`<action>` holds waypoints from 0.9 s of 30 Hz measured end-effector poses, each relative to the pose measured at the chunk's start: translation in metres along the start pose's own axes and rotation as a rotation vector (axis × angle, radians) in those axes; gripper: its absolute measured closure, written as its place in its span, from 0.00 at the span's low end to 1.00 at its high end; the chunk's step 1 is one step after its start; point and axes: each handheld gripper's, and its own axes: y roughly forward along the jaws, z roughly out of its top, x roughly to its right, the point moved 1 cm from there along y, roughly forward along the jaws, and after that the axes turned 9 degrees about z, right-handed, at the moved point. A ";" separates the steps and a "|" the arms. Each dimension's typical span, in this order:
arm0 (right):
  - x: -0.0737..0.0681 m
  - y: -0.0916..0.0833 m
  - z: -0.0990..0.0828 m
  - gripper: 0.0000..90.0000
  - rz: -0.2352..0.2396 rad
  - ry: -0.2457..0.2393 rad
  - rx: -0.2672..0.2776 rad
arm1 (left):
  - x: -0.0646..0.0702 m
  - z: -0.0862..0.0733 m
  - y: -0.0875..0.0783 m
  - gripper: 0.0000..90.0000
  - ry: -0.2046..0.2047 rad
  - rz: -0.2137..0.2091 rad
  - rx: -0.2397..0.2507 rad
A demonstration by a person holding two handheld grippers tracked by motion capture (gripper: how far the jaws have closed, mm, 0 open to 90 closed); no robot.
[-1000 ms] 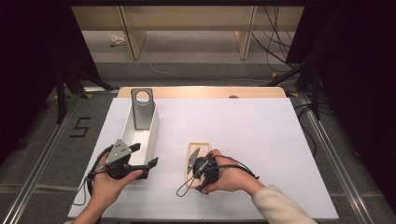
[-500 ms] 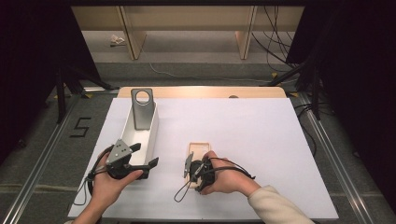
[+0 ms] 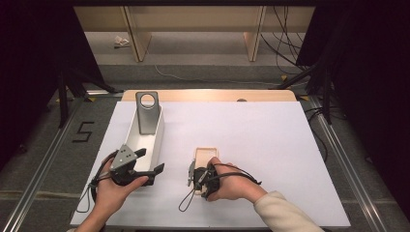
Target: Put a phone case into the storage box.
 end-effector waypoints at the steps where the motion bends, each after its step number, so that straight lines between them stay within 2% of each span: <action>1: 0.000 0.000 0.001 0.62 0.002 -0.011 -0.004 | 0.000 0.000 0.000 0.17 0.000 -0.001 0.000; 4: -0.002 0.000 0.003 0.62 -0.003 -0.025 -0.014 | 0.000 0.000 0.000 0.17 0.000 -0.001 0.000; 12: 0.000 0.000 0.003 0.63 -0.007 -0.026 -0.013 | 0.000 0.000 0.000 0.17 0.000 -0.002 -0.001; 19: -0.005 0.001 0.006 0.78 0.006 -0.044 -0.028 | 0.000 0.000 0.000 0.17 0.002 -0.003 0.000; 27: -0.010 0.001 0.008 0.85 -0.014 -0.078 -0.058 | 0.001 0.000 0.000 0.17 0.002 -0.005 0.001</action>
